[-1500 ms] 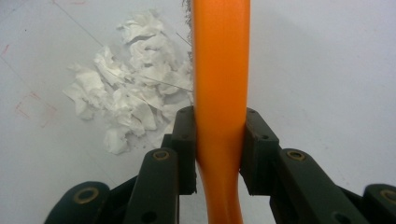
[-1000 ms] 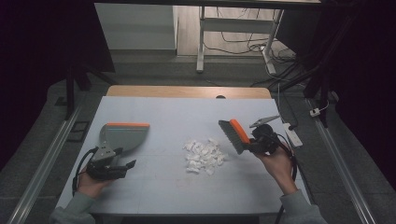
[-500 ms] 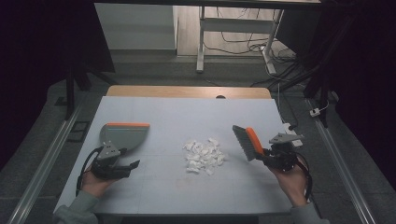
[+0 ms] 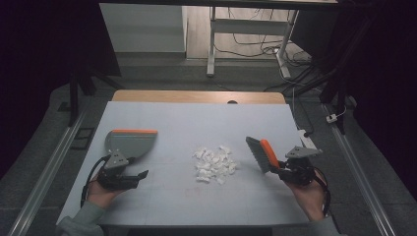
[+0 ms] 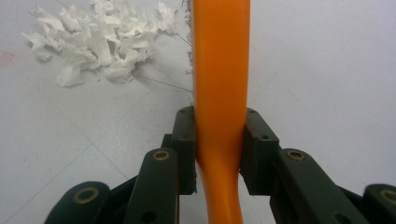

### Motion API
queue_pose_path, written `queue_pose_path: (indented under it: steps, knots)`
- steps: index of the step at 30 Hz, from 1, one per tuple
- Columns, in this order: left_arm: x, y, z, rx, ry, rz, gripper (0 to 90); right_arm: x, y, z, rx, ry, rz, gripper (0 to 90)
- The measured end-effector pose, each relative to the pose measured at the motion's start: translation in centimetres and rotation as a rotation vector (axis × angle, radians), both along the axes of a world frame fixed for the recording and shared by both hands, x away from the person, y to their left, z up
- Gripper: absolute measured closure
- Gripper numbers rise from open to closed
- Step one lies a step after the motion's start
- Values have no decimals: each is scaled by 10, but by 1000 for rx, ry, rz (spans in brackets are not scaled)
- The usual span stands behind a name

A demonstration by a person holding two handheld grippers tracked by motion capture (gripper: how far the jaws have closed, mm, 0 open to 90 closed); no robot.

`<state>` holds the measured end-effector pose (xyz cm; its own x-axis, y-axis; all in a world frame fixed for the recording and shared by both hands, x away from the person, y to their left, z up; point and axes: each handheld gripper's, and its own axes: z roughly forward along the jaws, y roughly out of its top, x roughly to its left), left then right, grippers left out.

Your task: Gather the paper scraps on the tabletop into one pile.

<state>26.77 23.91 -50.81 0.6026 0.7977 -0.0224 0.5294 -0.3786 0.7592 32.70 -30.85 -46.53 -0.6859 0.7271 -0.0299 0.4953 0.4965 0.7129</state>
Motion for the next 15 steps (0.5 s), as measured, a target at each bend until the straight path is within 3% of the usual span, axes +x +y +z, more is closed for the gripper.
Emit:
queue_pose_path:
  steps: [15]
  knots:
    - [0, 0, 0, 0, 1, -4, 287, -2, -1, 2, 5, -19, -4, 701]
